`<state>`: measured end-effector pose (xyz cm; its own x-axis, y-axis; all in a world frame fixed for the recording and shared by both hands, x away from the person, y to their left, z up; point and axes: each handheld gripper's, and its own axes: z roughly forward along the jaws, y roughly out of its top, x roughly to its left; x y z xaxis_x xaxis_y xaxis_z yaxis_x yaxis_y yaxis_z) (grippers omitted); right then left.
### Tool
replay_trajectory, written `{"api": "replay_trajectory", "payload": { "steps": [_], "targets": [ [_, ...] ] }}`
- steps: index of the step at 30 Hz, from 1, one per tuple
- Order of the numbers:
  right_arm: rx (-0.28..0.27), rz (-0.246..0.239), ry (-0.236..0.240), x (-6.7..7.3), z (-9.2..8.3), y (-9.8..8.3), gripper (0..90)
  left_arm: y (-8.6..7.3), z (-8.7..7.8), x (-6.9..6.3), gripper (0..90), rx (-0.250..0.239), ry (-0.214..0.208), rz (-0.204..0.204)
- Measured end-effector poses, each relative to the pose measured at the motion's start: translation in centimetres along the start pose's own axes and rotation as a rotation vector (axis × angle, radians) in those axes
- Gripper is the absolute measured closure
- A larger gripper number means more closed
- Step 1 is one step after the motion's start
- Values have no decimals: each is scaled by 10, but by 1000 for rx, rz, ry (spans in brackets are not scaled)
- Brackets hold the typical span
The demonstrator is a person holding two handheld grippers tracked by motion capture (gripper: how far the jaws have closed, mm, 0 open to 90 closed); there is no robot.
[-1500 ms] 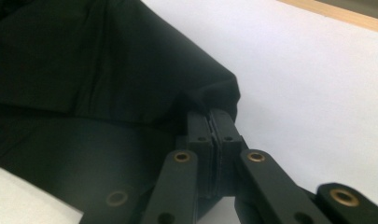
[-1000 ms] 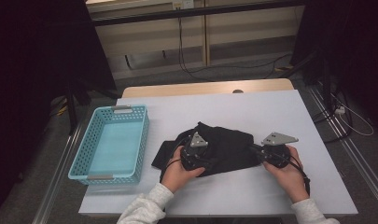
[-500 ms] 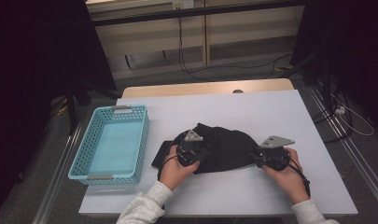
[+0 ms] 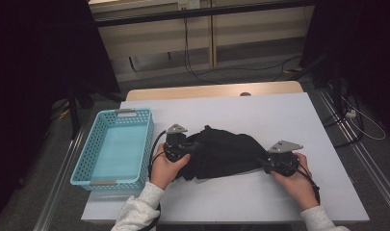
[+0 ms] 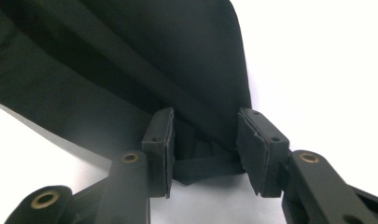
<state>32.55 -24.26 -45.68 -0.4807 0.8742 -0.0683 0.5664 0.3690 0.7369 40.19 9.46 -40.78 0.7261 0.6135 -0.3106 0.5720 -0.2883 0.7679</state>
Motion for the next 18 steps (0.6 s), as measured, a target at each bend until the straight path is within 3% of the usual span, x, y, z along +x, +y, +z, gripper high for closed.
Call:
{"api": "replay_trajectory", "payload": {
  "steps": [9,13,18],
  "targets": [
    [-13,-18,-1,4,0,3,473,0,2,-3,876,4,-12,6],
    [-38,-18,31,10,0,7,467,0,0,-1,876,1,-10,-3],
    [-91,-52,71,22,-1,17,446,0,3,-6,875,5,-31,2]
  ]
}}
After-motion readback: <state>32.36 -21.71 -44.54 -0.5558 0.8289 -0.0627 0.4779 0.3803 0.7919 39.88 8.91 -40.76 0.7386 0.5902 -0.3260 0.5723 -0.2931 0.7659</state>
